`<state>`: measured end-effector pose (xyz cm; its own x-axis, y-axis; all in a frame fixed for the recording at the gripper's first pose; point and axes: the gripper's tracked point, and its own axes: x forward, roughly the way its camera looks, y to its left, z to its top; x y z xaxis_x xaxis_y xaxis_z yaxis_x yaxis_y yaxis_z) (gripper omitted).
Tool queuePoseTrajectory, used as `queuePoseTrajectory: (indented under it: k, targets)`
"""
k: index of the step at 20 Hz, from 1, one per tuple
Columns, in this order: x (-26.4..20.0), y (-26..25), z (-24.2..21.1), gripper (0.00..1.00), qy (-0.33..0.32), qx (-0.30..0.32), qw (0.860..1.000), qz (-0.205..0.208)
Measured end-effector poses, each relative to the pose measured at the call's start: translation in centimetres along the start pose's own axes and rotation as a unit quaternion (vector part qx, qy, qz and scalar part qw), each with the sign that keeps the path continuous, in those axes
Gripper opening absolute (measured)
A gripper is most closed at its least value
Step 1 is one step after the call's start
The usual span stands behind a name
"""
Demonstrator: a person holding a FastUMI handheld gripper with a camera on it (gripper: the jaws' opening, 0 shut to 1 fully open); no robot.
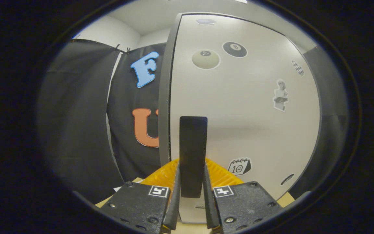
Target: Open the shoe cabinet door, grab the shoes and put them into the shoe cabinet, then close the shoe cabinet door.
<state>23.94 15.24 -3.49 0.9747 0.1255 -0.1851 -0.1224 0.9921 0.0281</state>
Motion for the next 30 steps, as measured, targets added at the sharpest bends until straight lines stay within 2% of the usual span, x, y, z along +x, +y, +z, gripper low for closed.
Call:
queuePoseTrajectory:
  k: [2,6,19,23,30]
  targets:
    - [-0.2,-0.1,0.0,0.33,-0.01,-0.005,1.0,0.014]
    - [-1.7,0.1,-0.2,0.33,-0.002,-0.016,1.0,0.024]
    - [-10.4,-1.1,-0.7,0.33,0.005,-0.02,0.994,0.103]
    - [-11.8,-1.8,-0.9,0.33,-0.009,-0.026,0.994,0.108]
    - [-13.7,-2.9,-1.1,0.33,-0.005,-0.03,0.989,0.145]
